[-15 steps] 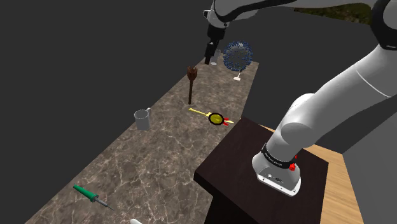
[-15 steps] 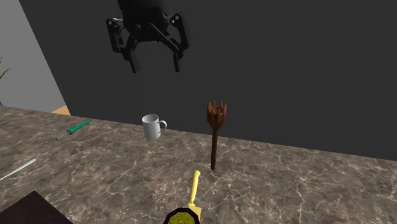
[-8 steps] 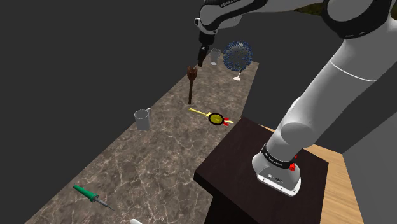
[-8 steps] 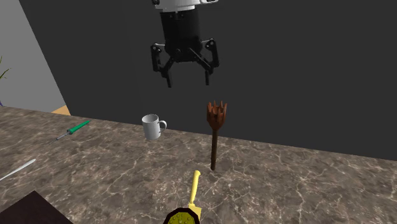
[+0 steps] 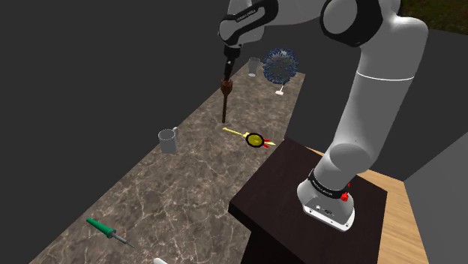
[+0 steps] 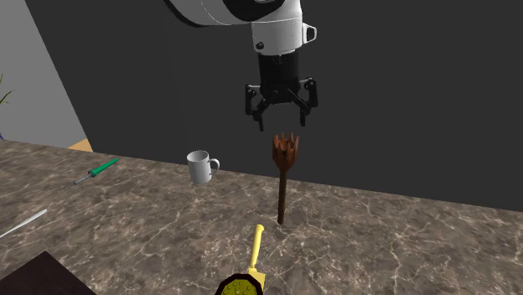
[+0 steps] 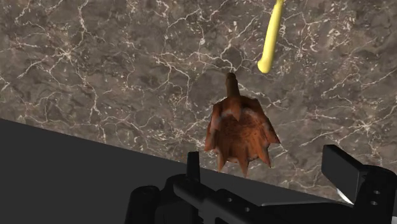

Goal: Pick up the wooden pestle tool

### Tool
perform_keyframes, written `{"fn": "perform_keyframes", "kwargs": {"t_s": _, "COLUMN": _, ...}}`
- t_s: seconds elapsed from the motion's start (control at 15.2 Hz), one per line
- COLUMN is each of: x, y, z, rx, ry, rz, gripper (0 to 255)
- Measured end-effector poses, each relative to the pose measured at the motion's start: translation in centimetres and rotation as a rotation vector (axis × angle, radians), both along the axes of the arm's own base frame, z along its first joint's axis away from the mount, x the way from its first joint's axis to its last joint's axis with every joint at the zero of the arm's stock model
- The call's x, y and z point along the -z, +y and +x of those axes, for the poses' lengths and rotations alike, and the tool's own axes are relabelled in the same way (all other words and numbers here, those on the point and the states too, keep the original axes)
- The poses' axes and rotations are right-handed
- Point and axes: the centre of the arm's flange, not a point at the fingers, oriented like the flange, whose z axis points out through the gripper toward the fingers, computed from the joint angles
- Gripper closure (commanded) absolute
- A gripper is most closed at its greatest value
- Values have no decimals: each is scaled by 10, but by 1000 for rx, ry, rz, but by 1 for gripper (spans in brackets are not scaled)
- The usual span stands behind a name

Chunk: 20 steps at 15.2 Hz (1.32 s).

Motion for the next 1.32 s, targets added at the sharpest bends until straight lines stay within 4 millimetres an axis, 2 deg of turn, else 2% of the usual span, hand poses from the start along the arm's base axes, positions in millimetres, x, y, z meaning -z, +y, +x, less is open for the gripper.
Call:
{"fn": "perform_keyframes", "kwargs": {"t_s": 0.2, "x": 19, "y": -5, "z": 14, "rx": -18, "ry": 1, "rz": -5, "gripper": 0}}
{"fn": "perform_keyframes", "kwargs": {"t_s": 0.59, "x": 49, "y": -5, "z": 16, "rx": -21, "ry": 1, "rz": -5, "gripper": 0}}
{"fn": "perform_keyframes", "kwargs": {"t_s": 0.66, "x": 51, "y": -5, "z": 16, "rx": -21, "ry": 1, "rz": -5, "gripper": 255}}
{"fn": "perform_keyframes", "kwargs": {"t_s": 1.32, "x": 52, "y": -5, "z": 16, "rx": -22, "ry": 0, "rz": -5, "gripper": 255}}
